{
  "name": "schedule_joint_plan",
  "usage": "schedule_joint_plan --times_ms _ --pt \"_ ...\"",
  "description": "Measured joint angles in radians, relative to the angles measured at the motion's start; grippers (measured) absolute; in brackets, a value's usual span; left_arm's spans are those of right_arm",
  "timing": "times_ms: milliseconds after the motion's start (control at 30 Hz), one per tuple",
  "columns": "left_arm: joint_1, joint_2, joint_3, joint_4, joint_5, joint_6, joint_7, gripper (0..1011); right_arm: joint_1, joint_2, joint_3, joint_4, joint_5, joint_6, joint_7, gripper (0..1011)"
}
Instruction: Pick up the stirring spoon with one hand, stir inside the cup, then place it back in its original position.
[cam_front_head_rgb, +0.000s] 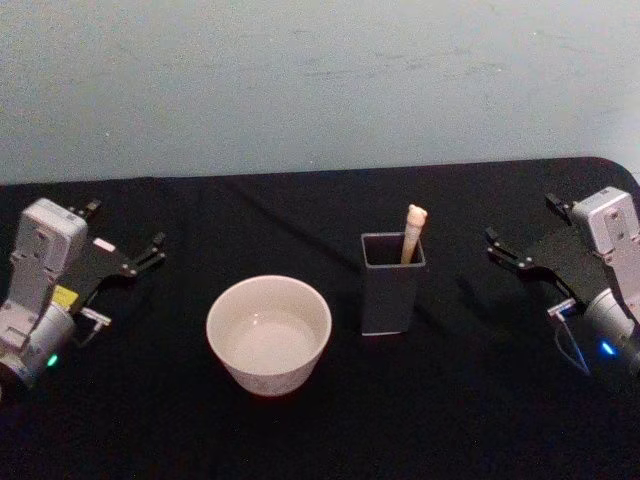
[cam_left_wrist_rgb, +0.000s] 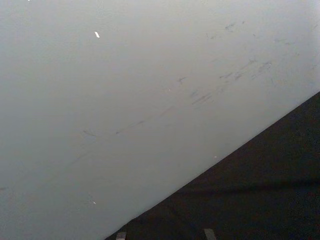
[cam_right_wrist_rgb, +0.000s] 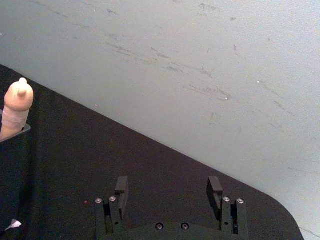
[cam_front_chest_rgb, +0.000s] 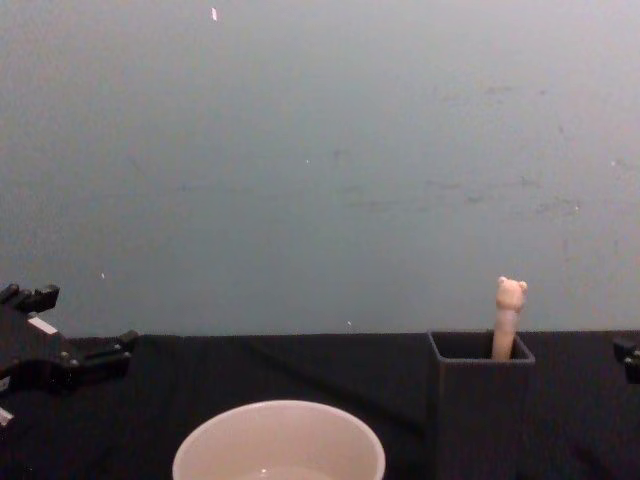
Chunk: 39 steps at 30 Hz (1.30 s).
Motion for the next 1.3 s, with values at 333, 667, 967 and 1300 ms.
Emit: schedule_joint_plan --times_ms 333,667,967,1300 --pt "0.000 0.000 0.000 0.000 0.000 0.000 0.000 1002 0.000 0.001 0.000 0.000 0.000 0.000 0.000 1002" --pt "0.000 0.000 0.000 0.000 0.000 0.000 0.000 1001 0.000 0.001 0.000 0.000 0.000 0.000 0.000 1003" --pt "0.000 0.000 0.000 0.000 0.000 0.000 0.000 1001 0.000 0.001 0.000 0.000 0.000 0.000 0.000 1003" --pt "0.000 0.000 0.000 0.000 0.000 0.000 0.000 1001 -0.004 0.001 0.006 -0.003 0.000 0.001 0.004 1003"
